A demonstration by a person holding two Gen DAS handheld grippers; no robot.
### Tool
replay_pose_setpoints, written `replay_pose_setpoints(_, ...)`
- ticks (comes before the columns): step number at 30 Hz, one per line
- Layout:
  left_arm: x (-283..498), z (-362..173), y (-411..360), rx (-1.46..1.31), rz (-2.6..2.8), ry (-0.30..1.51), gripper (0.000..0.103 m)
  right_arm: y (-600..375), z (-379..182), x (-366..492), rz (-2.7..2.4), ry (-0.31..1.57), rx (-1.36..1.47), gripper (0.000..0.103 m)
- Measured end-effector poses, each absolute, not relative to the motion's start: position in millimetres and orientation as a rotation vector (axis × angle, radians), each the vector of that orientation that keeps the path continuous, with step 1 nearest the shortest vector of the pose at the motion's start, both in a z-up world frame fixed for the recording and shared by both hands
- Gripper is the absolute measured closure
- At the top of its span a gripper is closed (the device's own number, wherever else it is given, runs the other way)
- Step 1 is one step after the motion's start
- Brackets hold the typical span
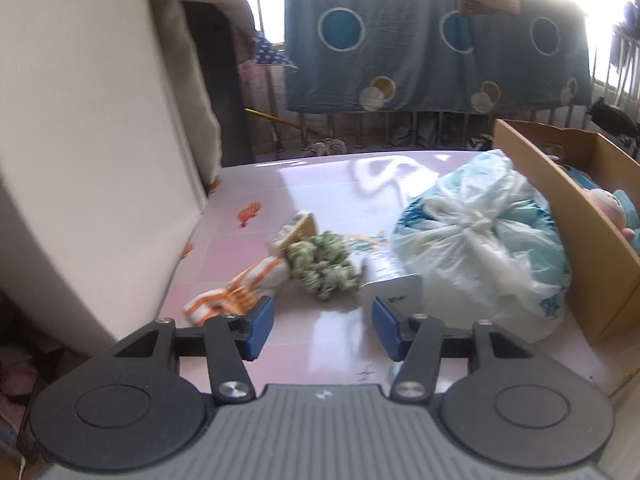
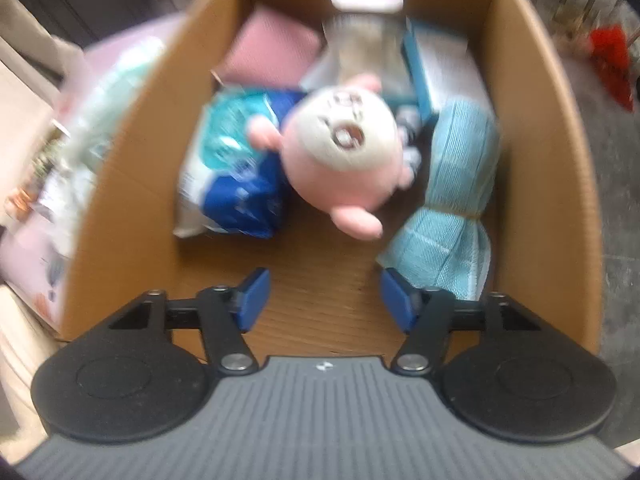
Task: Organize soft objects
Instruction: 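Release the blue towel beside the doll and withdraw the right tool, then grasp the white yogurt cup with the right tool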
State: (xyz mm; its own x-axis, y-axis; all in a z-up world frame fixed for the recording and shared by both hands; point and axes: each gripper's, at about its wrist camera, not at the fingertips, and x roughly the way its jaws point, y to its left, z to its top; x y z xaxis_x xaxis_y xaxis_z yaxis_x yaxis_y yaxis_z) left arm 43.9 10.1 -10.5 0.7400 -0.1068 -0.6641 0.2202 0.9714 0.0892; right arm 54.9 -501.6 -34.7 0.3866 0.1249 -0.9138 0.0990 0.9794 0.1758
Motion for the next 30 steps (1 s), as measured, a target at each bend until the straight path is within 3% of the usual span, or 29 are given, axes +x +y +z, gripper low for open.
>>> replay_pose_setpoints(6,32,-16,32,0.145,-0.158,0.707,0.045,-473,27,28,0.145,0.949,0.333,0.035)
replay_pose_setpoints(11,22,-24,27,0.128,-0.227,0.678,0.045,-403,44,20,0.358,0.775,0.357,0.035)
replay_pose_setpoints(15,24,-35,11,0.177,-0.268,0.616,0.049,-335,27,37,0.495,0.747,0.283,0.038)
replay_pose_setpoints(22,50,-65,-6,0.27,-0.35,0.647,0.054,-245,-28,77,0.561,0.818,0.19,0.056)
replay_pose_setpoints(30,87,-92,-15,0.323,-0.446,0.702,0.054,-213,-67,102,0.52,0.829,0.119,0.063)
